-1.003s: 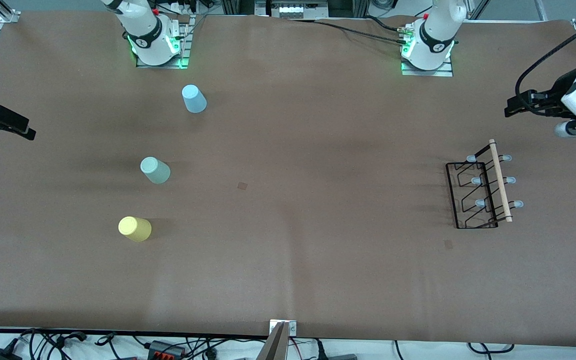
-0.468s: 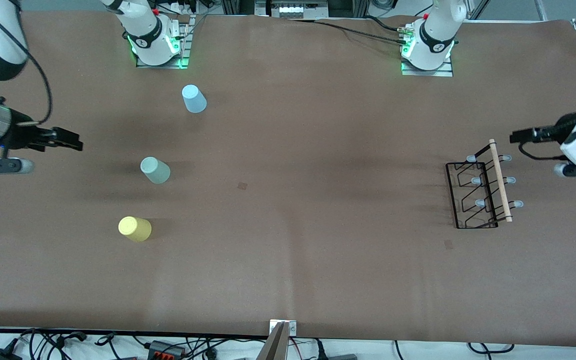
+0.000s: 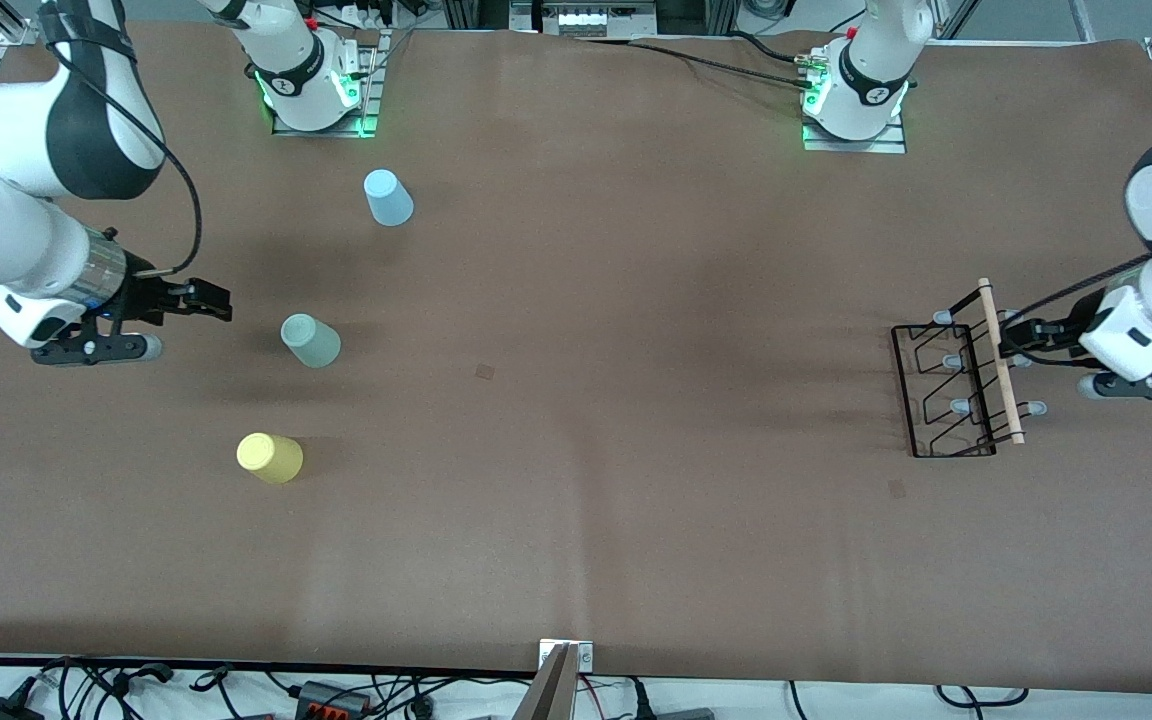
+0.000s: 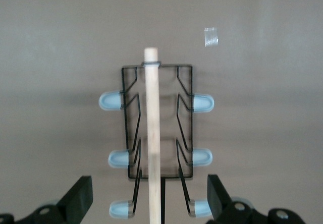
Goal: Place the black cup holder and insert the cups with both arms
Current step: 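Approach the teal cup and rack handle with the right and left grippers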
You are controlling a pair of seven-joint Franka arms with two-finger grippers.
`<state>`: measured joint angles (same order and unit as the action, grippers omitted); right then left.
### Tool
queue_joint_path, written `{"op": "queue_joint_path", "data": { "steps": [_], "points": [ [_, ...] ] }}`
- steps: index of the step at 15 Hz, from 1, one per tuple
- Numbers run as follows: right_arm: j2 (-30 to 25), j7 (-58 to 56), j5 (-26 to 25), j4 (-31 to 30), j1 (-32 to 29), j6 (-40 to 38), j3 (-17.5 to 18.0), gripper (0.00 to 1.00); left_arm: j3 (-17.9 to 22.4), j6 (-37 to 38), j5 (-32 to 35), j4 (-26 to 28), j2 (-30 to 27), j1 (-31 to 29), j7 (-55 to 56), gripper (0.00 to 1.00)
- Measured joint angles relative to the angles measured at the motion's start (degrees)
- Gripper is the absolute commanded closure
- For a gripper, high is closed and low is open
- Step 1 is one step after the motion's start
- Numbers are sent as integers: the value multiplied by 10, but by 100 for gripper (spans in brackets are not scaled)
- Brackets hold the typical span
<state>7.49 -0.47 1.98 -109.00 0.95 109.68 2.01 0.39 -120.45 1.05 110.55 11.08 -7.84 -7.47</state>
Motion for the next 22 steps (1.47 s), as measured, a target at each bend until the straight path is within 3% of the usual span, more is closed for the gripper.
{"op": "queue_joint_path", "data": {
  "steps": [3,4,5,11,14,17,22],
  "points": [
    [0,24,0,-18,5,18,0,0,0,-78,0,59,-1,0,-10,10],
    [0,29,0,-22,8,24,0,0,0,-96,0,74,-1,0,-11,28],
    [0,32,0,-24,10,27,0,0,0,-108,0,87,-1,0,-11,38],
    [0,42,1,-34,20,32,0,0,0,-120,0,103,-1,0,-12,77],
    [1,50,1,-81,21,106,0,0,1,-120,1,103,-1,0,-13,93],
    [1,52,1,-149,24,207,0,0,1,-120,1,104,-1,0,-13,99],
    [1,53,1,-189,42,254,0,0,0,-105,1,89,-5,-1,-13,99]
  ]
}}
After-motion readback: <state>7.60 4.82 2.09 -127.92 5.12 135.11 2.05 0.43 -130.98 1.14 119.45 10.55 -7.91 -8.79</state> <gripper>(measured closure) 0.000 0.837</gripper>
